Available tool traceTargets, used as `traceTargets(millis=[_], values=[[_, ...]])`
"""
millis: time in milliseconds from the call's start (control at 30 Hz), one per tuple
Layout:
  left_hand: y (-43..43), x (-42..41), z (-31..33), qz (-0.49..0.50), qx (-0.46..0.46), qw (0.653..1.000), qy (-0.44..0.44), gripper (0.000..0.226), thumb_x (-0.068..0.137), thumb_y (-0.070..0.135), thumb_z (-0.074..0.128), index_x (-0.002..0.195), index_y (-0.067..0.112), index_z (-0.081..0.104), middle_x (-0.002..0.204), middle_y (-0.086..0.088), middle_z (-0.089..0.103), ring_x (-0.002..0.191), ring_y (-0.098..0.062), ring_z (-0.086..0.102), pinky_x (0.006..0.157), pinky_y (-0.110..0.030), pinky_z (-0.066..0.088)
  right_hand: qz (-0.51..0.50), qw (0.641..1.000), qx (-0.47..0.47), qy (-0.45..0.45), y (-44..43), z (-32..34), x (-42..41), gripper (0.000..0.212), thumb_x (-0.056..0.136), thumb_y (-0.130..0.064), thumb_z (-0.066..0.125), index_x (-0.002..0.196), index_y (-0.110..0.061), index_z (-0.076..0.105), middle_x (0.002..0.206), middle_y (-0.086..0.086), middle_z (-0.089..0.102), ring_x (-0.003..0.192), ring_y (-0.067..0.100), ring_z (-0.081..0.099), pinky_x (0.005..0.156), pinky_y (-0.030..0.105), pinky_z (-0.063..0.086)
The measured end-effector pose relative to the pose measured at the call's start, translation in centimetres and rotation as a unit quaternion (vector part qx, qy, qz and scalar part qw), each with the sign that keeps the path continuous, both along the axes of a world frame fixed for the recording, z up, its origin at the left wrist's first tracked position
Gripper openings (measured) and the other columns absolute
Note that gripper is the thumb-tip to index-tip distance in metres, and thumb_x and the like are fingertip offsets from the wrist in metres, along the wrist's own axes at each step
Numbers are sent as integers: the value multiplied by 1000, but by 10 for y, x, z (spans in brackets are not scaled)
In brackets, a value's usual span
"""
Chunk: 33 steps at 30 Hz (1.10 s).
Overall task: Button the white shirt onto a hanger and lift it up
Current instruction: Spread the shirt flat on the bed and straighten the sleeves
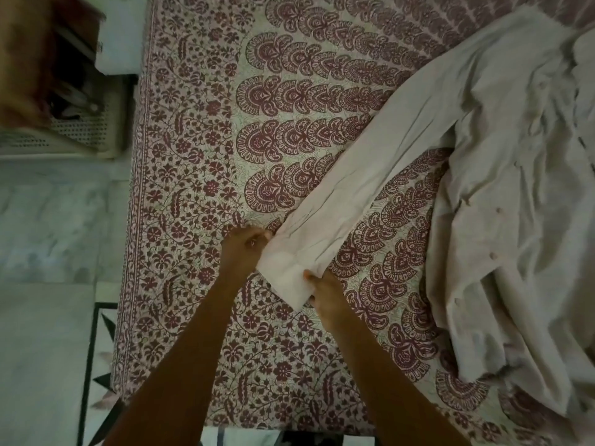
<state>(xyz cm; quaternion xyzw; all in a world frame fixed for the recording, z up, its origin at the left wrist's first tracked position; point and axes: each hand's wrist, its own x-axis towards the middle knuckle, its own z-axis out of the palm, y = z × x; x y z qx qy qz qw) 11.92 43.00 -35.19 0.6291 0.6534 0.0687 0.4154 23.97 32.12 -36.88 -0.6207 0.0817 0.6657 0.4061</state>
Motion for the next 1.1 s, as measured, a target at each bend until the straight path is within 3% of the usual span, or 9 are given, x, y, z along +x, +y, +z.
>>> traceTargets(millis=[133,233,367,500,633,700,867,1000,1100], values=[[-8,3,4,-26,-98,994,-37,16,88,28,60,98,18,66,80,9,62,69,-6,54,63,-20,46,-6,997,51,54,0,0,2,26,94,-5,44,118,-15,49,116,7,57,106,24,54,98,45,45],[4,-2,12,-5,-211,970,-119,11,93,17,51,88,13,59,93,-4,62,81,-17,56,64,-26,46,-25,991,77,103,6,3,5,28,94,-3,43,120,-12,48,115,6,58,109,25,53,97,41,45],[28,-19,16,33,-262,949,-175,31,95,35,44,102,9,59,108,-14,59,92,-26,54,73,-32,46,-46,980,115,158,15,8,2,22,91,0,45,106,-13,55,113,6,60,109,23,54,97,38,45],[37,-26,17,-2,-341,924,-173,62,68,61,65,117,25,59,120,-6,62,109,-24,59,92,-42,51,-40,992,82,90,25,8,-10,16,89,-5,54,97,-18,59,103,4,65,103,29,60,77,28,53],[39,-37,9,2,-346,923,-166,45,77,35,67,117,15,59,119,-8,63,113,-27,57,101,-47,44,-50,997,61,10,31,7,-14,17,82,-5,64,97,-15,63,102,3,66,98,28,63,73,29,55],[38,-42,3,31,-332,933,-136,39,85,23,62,121,10,56,121,-9,62,110,-27,58,99,-45,45,-17,998,54,-16,33,6,-15,24,82,-3,64,106,-7,62,104,5,66,94,22,62,77,32,57],[32,-41,-18,-48,-139,974,174,39,78,28,71,111,11,59,105,-9,66,85,-24,59,77,-33,47,181,949,15,-257,27,-10,-4,21,82,-7,64,103,-3,62,104,13,67,91,22,61,79,29,49],[22,-18,-7,-63,3,960,272,37,76,20,71,106,15,52,112,-12,56,104,-31,54,78,-40,45,185,934,11,-307,10,-5,27,15,85,-5,59,99,-6,65,96,7,67,76,16,61,63,22,49],[9,13,8,-100,93,944,300,34,77,20,67,107,13,52,116,-16,51,109,-35,48,83,-43,43,141,932,27,-332,-12,4,59,13,84,-2,58,96,-3,64,98,13,68,87,23,61,80,22,52]])
